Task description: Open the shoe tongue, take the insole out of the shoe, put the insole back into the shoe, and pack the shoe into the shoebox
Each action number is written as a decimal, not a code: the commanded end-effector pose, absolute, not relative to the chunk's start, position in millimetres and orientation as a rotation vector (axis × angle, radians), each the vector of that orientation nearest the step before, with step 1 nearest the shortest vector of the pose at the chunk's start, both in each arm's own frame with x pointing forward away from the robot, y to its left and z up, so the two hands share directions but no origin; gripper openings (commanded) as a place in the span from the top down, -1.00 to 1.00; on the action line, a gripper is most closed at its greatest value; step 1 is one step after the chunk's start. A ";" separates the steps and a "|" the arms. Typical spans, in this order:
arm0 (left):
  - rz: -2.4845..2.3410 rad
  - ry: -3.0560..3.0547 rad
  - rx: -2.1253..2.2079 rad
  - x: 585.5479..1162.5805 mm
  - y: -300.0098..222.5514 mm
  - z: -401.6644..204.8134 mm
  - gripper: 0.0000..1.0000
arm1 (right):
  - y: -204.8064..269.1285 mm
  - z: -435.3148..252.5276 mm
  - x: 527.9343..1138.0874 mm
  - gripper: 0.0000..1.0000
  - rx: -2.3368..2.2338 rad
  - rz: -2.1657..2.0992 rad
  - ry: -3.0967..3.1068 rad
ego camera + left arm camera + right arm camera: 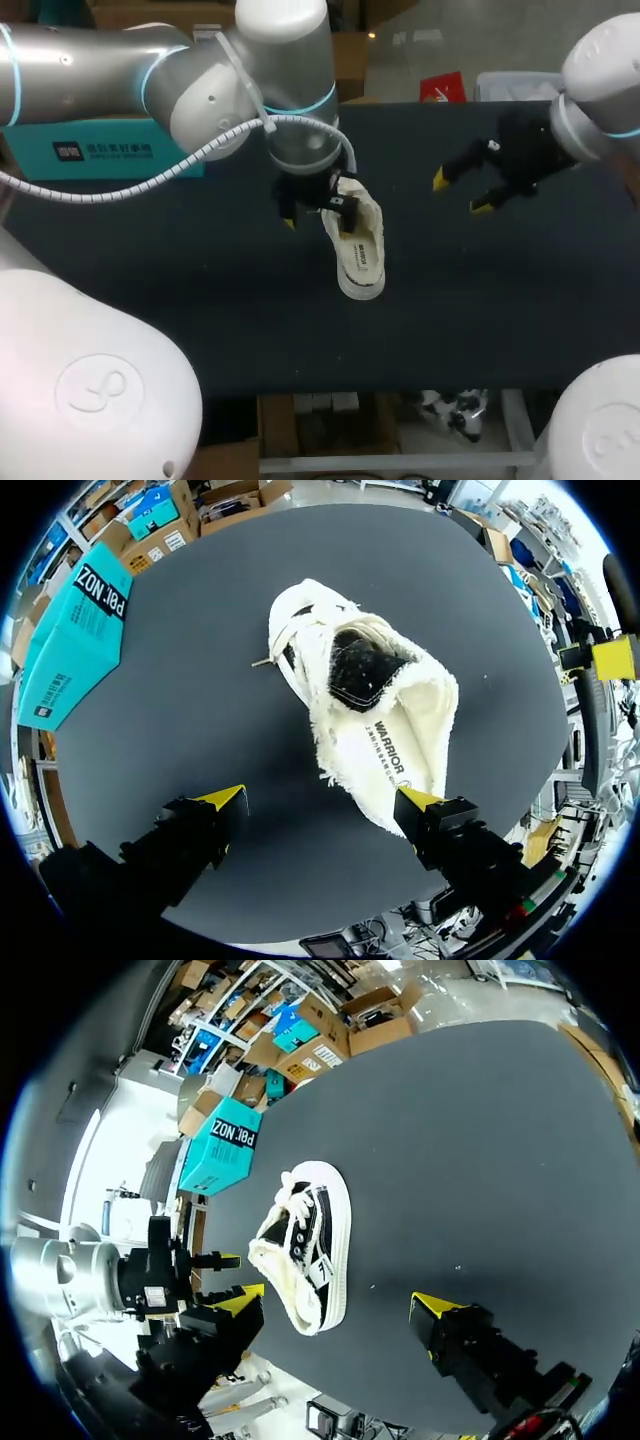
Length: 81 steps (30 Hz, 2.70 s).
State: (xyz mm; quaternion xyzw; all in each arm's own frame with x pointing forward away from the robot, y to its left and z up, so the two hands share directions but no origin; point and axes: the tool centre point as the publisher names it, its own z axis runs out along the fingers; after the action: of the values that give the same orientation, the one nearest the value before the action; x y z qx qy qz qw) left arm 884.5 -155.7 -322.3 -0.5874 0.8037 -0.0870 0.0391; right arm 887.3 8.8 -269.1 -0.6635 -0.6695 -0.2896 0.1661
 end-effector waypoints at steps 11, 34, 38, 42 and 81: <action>-0.355 2.291 -2.119 907.5 -160.6 -343.6 -1.00 | 7.8 -262.5 889.2 -1.00 -1.480 -0.136 -1.869; -0.348 2.241 -2.248 919.1 -183.0 -353.5 1.00 | -12.0 -263.5 849.1 -1.00 -1.604 -0.403 -1.966; -0.357 2.238 -2.225 916.7 -183.3 -350.2 1.00 | -12.0 -263.5 849.1 -1.00 -1.604 -0.403 -1.966; -0.393 2.272 -2.172 916.0 -181.0 -348.3 1.00 | -12.0 -263.5 849.1 -1.00 -1.604 -0.403 -1.966; -0.649 2.676 -0.844 969.2 -125.0 -217.4 1.00 | -6.1 -260.5 841.0 -1.00 -1.230 -0.402 -2.604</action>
State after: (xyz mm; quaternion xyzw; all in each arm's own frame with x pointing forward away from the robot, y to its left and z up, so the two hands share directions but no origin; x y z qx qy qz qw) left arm 980.0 -136.6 -241.9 -0.3018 0.9181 -0.2290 0.1166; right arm 843.0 -5.2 -260.5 -0.4192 -0.8897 -0.1365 0.1185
